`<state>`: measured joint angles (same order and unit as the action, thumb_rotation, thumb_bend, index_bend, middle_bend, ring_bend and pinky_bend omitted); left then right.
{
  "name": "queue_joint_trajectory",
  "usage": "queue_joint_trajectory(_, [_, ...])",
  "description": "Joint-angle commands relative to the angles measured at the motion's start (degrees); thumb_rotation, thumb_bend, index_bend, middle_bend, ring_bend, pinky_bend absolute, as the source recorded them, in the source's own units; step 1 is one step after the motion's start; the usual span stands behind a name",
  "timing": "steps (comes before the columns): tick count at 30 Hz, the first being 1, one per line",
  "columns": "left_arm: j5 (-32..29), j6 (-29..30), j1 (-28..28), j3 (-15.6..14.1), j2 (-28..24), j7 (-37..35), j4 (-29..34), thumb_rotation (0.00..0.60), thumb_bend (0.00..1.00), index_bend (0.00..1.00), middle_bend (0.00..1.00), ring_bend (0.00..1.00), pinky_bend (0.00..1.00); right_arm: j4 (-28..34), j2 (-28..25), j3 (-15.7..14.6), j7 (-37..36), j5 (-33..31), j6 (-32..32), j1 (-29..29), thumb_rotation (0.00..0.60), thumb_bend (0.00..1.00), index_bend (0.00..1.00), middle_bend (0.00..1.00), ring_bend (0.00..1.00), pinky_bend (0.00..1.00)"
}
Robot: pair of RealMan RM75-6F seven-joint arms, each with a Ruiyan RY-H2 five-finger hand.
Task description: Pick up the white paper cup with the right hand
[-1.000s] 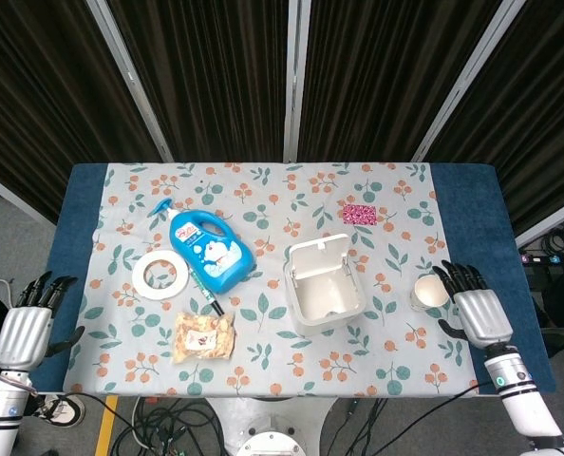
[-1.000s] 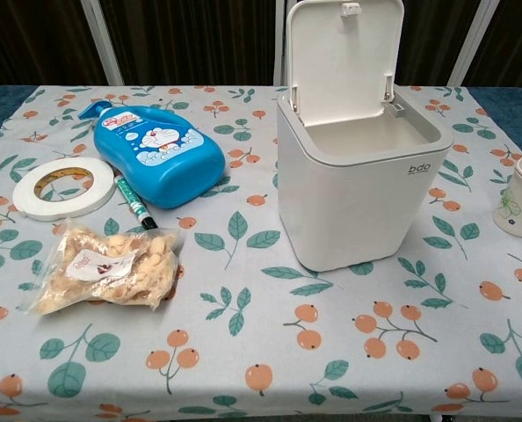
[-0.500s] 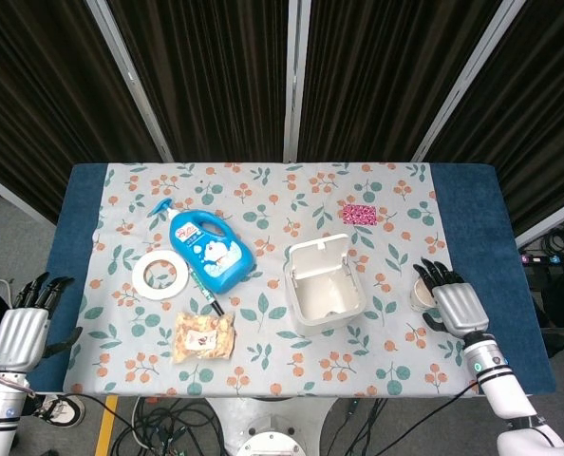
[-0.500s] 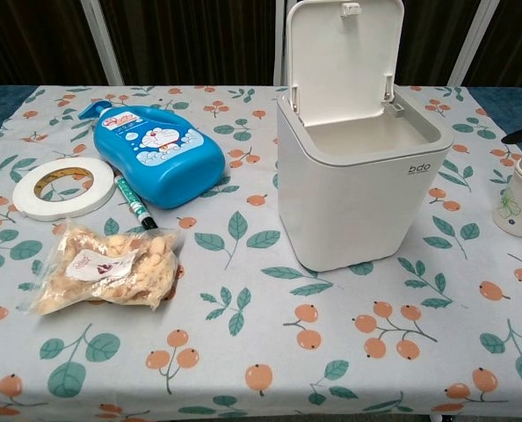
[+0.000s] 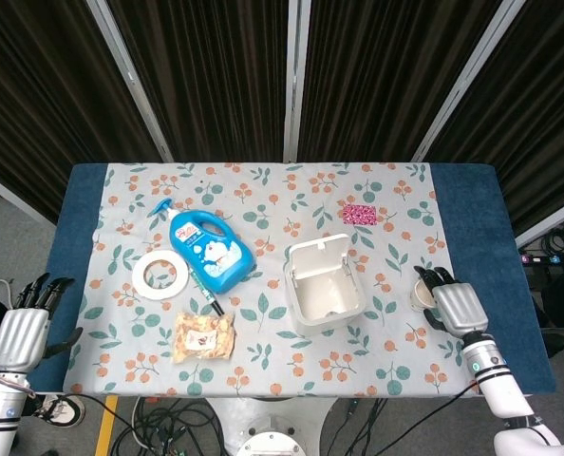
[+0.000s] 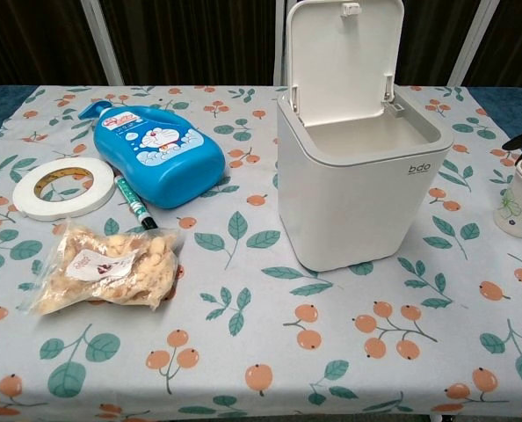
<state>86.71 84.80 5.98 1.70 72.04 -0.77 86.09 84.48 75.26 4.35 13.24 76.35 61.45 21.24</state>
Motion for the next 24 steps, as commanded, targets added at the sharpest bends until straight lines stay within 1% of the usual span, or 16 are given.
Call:
queue_joint_trajectory(1, [0.0,0.0,0.0,0.0,0.0,0.0,0.0,0.600,0.23,0.16,0.14,0.03,0.13,-0.4,0.2,-0.1,-0.4,0.3,0.4,0.0,0.600,0.30,0.17,0.25,0.16,0.49])
queue_joint_trajectory(6, [0.0,-0.1,0.0,-0.1,0.1,0.0,0.0,0.600,0.23,0.16,0.14,0.03,0.13,-1.0,0.4,-0.3,-0.9,0.7,1.1,-0.1,0.600,0.30,0.25,0.31,0.22,0.51])
queue_joint_trajectory(8, [-0.1,-0.1,0.0,0.0,0.1,0.0,0.0,0.600,0.23,0.16,0.14,0.03,0.13,-1.3,0.5,-0.4,-1.2,1.0,1.5,-0.2,0.600,0.31,0.27,0.33,0.24,0.52])
queue_joint_trajectory(15, [-0.1,-0.1,0.0,0.0,0.0,0.2,0.2,0.600,0.23,0.16,0.14,0.03,0.13,-0.1,-0.7,-0.1,-3.7,3.1,4.2,-0.6,0.600,0.32,0.30,0.34,0.24,0.52])
queue_joint_trajectory(18, [-0.1,-0.1,0.0,0.0,0.0,0.2,0.2,0.600,0.23,0.16,0.14,0.03,0.13,2.1,-2.6,0.3,-4.4,4.6,6.1,-0.8,0.600,0.32,0.30,0.34,0.24,0.52])
queue_joint_trajectory(21, [-0.1,-0.1,0.0,0.1,0.0,0.3,0.3,0.600,0.23,0.16,0.14,0.03,0.13,5.9,-5.2,1.1,-5.4,6.6,8.7,-1.0,0.600,0.32,0.30,0.35,0.24,0.52])
queue_joint_trajectory(24, [0.0,0.0,0.1,0.1,0.0,0.2,0.3,0.600,0.23,0.16,0.14,0.03,0.13,11.7,-9.0,2.5,-7.7,8.7,11.6,-1.2,0.600,0.32,0.31,0.35,0.24,0.52])
